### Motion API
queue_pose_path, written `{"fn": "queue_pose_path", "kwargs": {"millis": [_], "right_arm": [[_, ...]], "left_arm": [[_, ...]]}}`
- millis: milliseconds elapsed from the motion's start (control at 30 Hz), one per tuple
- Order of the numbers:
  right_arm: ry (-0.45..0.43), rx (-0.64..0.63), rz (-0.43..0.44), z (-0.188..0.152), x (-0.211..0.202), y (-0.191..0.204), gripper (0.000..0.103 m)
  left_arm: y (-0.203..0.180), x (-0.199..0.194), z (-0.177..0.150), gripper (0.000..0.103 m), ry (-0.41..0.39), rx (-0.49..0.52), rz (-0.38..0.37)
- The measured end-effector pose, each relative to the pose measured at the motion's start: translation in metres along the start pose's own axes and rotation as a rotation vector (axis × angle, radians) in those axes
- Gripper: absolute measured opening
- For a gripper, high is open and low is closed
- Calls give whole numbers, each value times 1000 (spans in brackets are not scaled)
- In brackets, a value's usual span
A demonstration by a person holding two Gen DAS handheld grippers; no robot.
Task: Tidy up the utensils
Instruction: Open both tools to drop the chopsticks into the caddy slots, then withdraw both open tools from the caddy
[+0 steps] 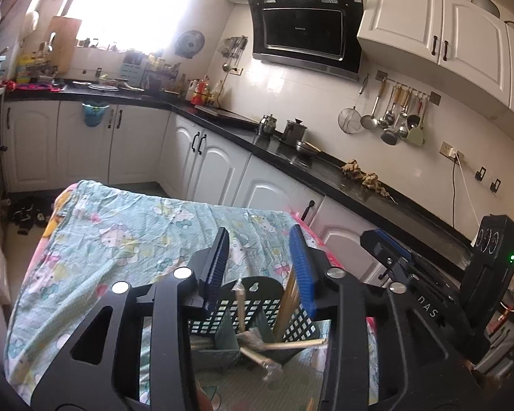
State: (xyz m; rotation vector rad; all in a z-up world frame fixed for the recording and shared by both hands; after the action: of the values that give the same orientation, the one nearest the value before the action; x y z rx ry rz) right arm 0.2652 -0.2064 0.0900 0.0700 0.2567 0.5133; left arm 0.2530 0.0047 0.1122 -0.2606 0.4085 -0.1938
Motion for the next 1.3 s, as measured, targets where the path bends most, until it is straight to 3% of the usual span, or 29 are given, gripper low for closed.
{"fn": "queue_pose_path", "kwargs": {"millis": [567,1300], "right_arm": [[88,3,-1,-29,-35,6,52],[217,-36,29,-71,-62,50,67]], "left_arm": [[29,-50,-28,91,14,-33,83],[72,-93,-72,92,57,-116,160]]}}
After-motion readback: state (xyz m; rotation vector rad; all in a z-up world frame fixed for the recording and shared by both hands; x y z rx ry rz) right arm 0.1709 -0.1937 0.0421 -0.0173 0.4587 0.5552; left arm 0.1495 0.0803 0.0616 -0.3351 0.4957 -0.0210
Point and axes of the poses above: each gripper's, at about its wrist camera, not at the fingertips, and x roughly the way its jaws point, y to its left, z to its top, the point moved 3 cm from there along x, roughly the way its jaws point, and after that the axes turned 7 degrees about z, right-handed, at the moved point
